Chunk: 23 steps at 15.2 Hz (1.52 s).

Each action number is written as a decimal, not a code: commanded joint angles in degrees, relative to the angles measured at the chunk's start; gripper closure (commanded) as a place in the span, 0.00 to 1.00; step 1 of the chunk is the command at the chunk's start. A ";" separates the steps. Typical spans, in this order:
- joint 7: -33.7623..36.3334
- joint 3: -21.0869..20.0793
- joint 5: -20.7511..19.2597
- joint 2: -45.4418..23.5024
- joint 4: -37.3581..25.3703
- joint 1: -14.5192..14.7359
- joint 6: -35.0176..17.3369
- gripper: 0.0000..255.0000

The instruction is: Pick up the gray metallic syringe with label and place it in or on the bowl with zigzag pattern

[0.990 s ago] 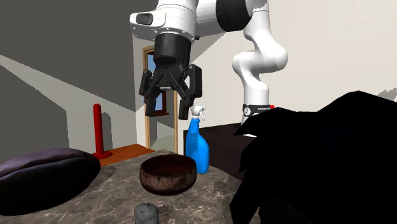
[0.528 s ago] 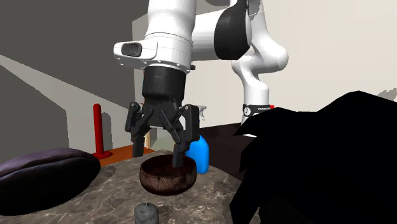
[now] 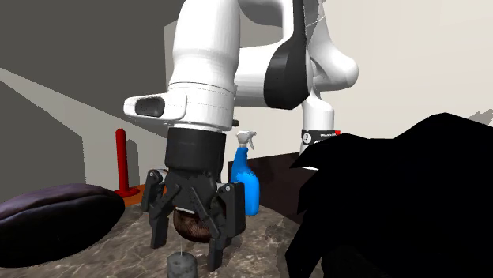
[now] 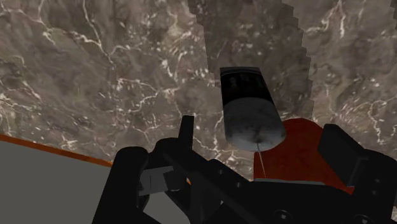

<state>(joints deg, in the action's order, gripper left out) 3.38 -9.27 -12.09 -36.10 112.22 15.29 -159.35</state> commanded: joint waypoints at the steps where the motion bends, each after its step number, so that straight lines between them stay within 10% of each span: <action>1: 0.26 0.44 -0.32 -1.75 -1.00 0.44 -0.79 0.00; 11: 0.47 0.90 -0.61 -3.78 -2.22 0.86 -1.62 0.00; 12: 0.47 0.90 -0.61 -3.78 -2.22 0.86 -1.62 1.00; 23: 0.28 0.52 -0.37 -2.43 -1.75 0.56 -0.72 1.00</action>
<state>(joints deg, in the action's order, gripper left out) 3.68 -8.64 -12.54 -39.12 110.12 15.93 -160.34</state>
